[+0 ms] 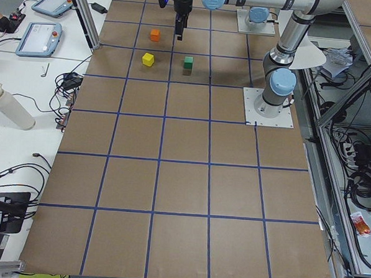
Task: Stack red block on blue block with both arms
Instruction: 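Lower the red cube onto the blue cube and open the right gripper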
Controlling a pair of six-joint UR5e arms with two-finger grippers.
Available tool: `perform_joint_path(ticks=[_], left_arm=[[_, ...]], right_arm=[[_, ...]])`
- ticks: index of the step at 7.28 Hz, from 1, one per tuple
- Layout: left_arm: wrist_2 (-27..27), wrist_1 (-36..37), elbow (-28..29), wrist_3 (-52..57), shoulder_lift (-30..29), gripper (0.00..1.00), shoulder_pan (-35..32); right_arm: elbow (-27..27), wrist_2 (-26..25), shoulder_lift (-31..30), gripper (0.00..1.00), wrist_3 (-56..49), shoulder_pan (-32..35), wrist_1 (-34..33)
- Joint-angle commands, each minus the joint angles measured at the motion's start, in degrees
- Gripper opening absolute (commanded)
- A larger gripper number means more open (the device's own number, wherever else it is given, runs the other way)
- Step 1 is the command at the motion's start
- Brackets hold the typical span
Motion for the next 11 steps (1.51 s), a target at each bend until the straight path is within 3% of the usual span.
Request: perform_joint_path(ticks=[1, 2, 3, 6, 8, 9, 11], left_arm=[[-0.1, 0.0, 0.0, 0.0, 0.0, 1.0, 0.1], [0.0, 0.0, 0.0, 0.0, 0.1, 1.0, 0.0], [-0.1, 0.0, 0.0, 0.0, 0.1, 1.0, 0.1], [0.0, 0.0, 0.1, 0.0, -0.1, 1.0, 0.1], [0.0, 0.0, 0.1, 0.0, -0.1, 1.0, 0.1], [0.0, 0.0, 0.1, 0.0, -0.1, 1.0, 0.1], [0.0, 0.0, 0.1, 0.0, -0.1, 1.0, 0.1]], right_arm=[[0.0, -0.1, 0.0, 0.0, 0.2, 0.0, 0.0], [0.0, 0.0, 0.0, 0.08, 0.3, 0.0, 0.0], [0.0, 0.0, 0.1, 0.27, 0.3, 0.0, 0.0], [0.0, 0.1, 0.2, 0.62, 0.4, 0.0, 0.0], [0.0, 0.1, 0.2, 0.92, 0.4, 0.0, 0.0], [0.1, 0.0, 0.2, 1.0, 0.4, 0.0, 0.0], [-0.8, -1.3, -0.8, 1.0, 1.1, 0.0, 1.2]])
